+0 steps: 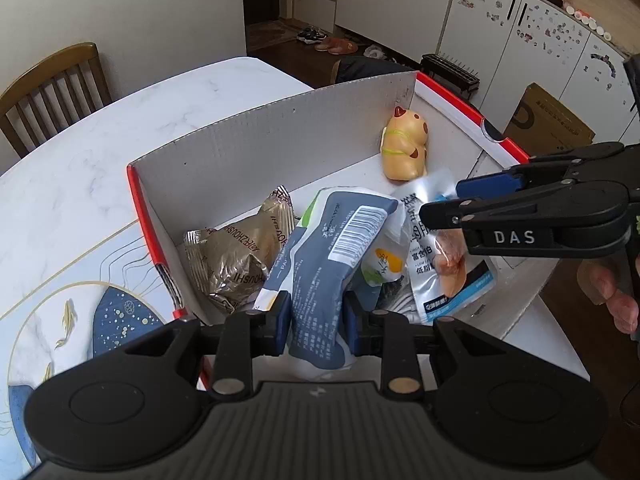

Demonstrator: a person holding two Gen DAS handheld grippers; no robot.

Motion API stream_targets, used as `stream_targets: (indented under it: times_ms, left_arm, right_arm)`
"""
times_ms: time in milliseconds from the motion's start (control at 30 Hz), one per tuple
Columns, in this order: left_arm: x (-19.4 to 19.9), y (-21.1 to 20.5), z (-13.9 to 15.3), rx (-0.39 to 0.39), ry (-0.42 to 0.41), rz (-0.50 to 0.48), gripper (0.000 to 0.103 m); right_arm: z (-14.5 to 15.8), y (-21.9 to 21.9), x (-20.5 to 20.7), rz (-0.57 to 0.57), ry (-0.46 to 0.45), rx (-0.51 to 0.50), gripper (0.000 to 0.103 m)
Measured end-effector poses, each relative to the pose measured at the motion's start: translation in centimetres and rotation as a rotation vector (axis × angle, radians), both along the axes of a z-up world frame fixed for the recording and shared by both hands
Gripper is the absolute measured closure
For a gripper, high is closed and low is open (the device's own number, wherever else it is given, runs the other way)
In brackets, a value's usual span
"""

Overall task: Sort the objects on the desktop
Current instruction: 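Open both tools to release the snack bag and sausage packet into the box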

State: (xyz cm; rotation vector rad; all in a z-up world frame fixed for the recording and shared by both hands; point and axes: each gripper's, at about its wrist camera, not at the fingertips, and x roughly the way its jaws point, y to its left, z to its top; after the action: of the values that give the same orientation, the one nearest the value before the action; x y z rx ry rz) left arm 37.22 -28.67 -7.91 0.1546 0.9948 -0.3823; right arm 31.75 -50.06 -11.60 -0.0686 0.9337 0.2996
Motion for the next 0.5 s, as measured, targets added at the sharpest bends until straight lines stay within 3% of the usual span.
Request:
stream_targets:
  times_ms: [200, 233, 300, 500]
  left_arm:
    - [-0.6, 0.5, 0.3, -0.012, -0.008, 0.007, 0.069]
    - [-0.8, 0.6, 0.4, -0.009, -0.013, 0.009, 0.052]
    - [-1.3, 0.7, 0.8, -0.015, -0.038, -0.001, 0.035]
    - [-2.5, 1.3, 2.0, -0.042, -0.068, 0.007, 0.032]
  right_arm:
    - [0.7, -0.5, -0.5, 0.007, -0.008, 0.022, 0.053]
    - [0.8, -0.6, -0.7, 0.009, -0.012, 0.021, 0.050]
    - [1.1, -0.6, -1.1, 0.009, -0.028, 0.022, 0.042]
    - [2.3, -0.9, -2.4, 0.007, -0.047, 0.052, 0.037]
